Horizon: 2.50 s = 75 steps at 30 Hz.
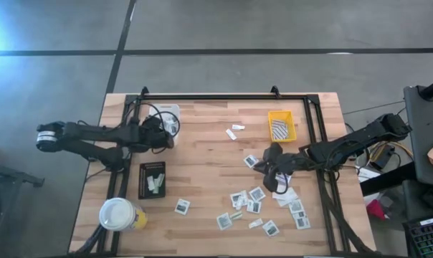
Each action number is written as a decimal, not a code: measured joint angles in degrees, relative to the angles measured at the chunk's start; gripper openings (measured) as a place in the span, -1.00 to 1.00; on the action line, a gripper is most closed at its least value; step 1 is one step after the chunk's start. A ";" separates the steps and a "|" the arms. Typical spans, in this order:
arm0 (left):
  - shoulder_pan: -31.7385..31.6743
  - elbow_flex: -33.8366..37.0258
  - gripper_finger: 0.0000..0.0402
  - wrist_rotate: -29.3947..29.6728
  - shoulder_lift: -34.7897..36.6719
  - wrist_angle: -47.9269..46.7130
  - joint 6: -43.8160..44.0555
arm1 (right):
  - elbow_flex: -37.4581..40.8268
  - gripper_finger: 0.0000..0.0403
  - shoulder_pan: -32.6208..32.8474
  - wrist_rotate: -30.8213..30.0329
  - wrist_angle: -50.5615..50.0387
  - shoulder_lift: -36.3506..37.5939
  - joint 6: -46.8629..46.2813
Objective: Pick & Place First Aid Supplies
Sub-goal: Put the blue bandage pack into the yellow bin
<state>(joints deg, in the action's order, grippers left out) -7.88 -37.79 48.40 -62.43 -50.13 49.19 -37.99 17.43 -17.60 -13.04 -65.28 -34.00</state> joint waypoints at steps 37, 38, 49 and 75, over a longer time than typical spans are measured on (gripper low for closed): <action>18.75 -8.51 -0.39 -14.44 -21.55 51.48 -32.61 | -2.07 -0.74 11.86 -0.42 -29.71 0.00 -33.38; 18.75 -9.11 -0.39 -14.44 -23.14 52.75 -33.09 | -2.05 -0.74 11.86 -0.44 -30.15 -0.12 -34.25; 19.50 -19.53 -0.39 -14.51 -36.13 55.50 -37.47 | -1.76 -0.74 11.95 -0.51 -32.13 -4.91 -39.43; 20.76 -22.94 -0.39 -19.69 -41.77 59.38 -38.64 | -2.57 -0.74 7.81 -0.28 -27.08 -25.38 -39.16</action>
<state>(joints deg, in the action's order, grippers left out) 12.88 -60.73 28.71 -104.20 9.26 10.55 -40.56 25.24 -17.88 -40.12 -90.66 -73.16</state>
